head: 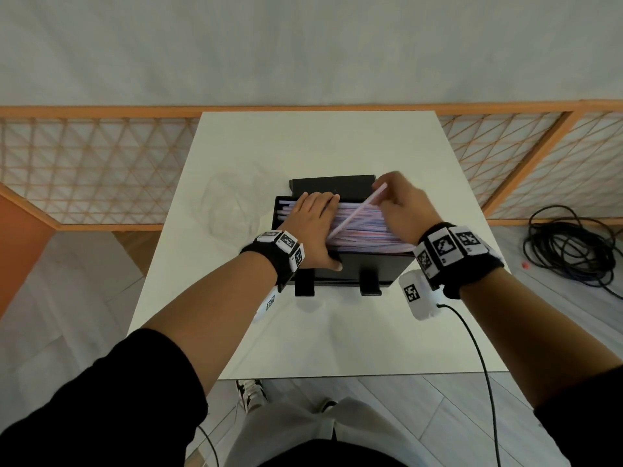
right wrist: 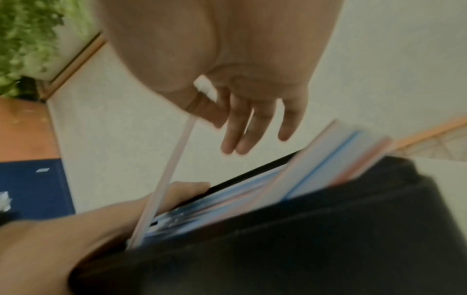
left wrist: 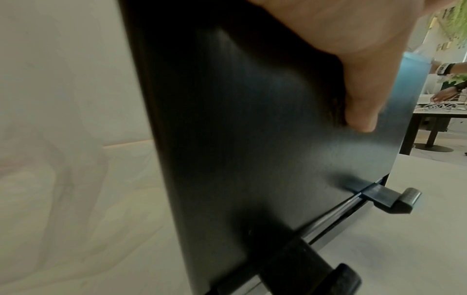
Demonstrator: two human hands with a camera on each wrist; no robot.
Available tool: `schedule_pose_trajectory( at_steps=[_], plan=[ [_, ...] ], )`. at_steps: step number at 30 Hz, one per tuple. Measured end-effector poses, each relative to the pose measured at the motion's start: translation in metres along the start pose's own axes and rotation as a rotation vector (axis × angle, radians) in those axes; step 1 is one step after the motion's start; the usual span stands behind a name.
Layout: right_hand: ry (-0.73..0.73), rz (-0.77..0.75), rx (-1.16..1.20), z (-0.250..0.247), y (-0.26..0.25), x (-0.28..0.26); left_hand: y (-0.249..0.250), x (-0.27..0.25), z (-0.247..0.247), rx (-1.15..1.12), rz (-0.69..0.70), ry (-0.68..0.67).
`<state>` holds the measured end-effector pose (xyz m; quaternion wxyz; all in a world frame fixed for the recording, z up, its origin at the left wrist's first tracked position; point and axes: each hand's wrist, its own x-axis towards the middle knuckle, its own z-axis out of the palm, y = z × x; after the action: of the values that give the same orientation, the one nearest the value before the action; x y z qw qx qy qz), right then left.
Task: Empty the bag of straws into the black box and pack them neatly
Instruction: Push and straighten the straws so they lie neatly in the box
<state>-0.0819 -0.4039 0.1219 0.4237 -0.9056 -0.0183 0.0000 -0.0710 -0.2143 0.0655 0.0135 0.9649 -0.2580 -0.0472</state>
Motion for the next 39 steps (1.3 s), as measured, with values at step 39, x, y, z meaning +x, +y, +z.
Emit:
schedule_pose_trajectory(
  at_steps=[39],
  plan=[
    [-0.161,-0.108,-0.823,0.027,0.010,-0.011,0.005,-0.013,-0.003,0.069,-0.078,0.063]
  ],
)
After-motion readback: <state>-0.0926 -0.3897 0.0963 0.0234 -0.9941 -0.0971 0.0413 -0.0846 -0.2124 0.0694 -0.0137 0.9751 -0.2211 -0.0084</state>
